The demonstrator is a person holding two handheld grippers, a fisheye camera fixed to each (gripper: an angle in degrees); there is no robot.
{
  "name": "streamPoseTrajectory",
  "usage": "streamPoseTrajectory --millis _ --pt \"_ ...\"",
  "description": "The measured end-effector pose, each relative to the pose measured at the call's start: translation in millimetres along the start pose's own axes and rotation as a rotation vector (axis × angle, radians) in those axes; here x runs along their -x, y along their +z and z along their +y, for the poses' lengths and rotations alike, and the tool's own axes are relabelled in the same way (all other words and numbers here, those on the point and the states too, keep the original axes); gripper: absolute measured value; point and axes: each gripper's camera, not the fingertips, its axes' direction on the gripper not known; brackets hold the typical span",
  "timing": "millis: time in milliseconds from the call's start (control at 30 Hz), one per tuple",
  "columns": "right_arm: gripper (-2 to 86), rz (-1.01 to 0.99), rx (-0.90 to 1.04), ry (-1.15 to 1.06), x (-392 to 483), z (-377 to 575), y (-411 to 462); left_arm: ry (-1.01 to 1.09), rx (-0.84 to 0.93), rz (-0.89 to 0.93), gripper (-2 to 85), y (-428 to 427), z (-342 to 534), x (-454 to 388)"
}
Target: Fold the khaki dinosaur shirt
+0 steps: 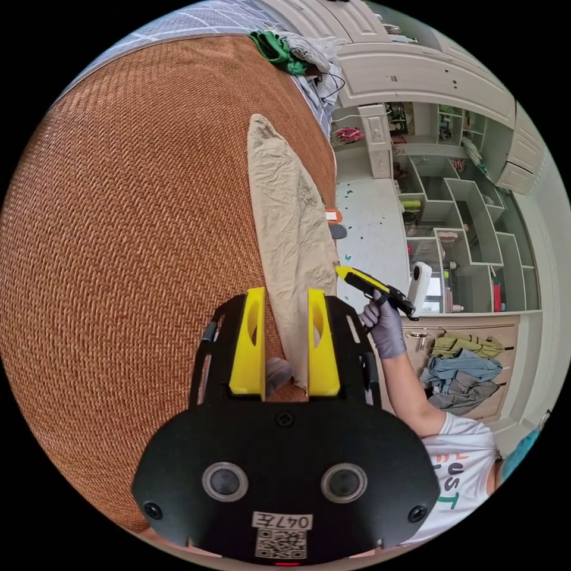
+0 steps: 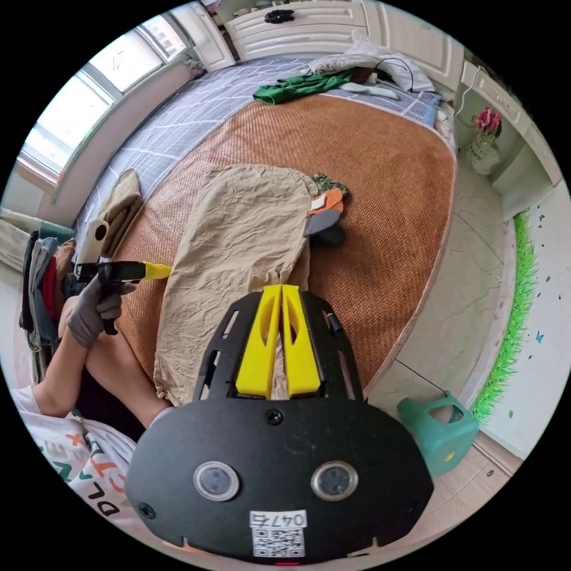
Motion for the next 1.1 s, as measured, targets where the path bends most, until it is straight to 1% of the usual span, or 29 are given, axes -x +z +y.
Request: streamPoseTrajectory --millis 133,167,233,267,300,333,400,467,533,600,667,700,800,867,933,967,1100 --pt "-0.7 0.043 -0.056 0.042 -10 10 -7 0.002 0.009 -0.005 10.4 12 -3 5" --pt "-0.6 0.047 -0.045 0.051 -14 11 -4 0.003 0.010 -0.006 10.4 14 -3 6" --pt "0.7 0.080 0.085 0.068 -26 8 19 0.008 0.015 -0.012 10.4 22 -4 8" --pt "0.9 0.091 0.088 0.080 -29 8 20 0.009 0.015 -0.012 10.5 23 -4 9" --pt "1.0 0.082 0.028 0.089 -31 12 13 0.010 0.015 -0.008 10.5 26 -3 12" --pt "1.1 0.032 -0.060 0.078 -32 19 2 0.008 0.016 -0.001 10.6 30 -2 15" --pt "1.1 -0.049 -0.130 0.059 -33 29 -5 0.000 0.015 0.015 10.7 34 -1 21" --pt "1.1 -0.099 -0.108 0.056 -36 35 3 -0.004 0.018 0.025 10.8 39 -1 27" --pt "0.7 -0.105 -0.019 0.060 -43 36 26 0.001 0.025 0.022 10.8 47 0 31" --pt "0.0 -0.137 0.011 0.067 -50 37 38 0.007 0.026 0.016 10.8 52 2 34" --pt "-0.7 -0.201 -0.013 0.082 -57 41 39 0.004 0.028 0.021 10.8 56 5 39" --pt "-0.8 -0.222 -0.055 0.094 -61 45 35 -0.001 0.028 0.030 10.8 59 7 44" --pt "-0.5 -0.250 -0.137 0.119 -71 55 22 -0.008 0.028 0.040 10.9 65 9 55" --pt "0.4 -0.224 -0.116 0.154 -80 58 28 -0.004 0.031 0.035 10.9 70 10 58" --pt "2.2 -0.170 0.032 0.153 -90 53 52 0.010 0.038 0.017 10.7 77 11 61" --pt "2.8 -0.178 0.044 0.139 -92 53 54 0.013 0.039 0.014 10.7 78 11 62" --pt "6.0 -0.171 -0.127 0.150 -113 58 31 0.003 0.029 0.022 9.8 87 18 80"
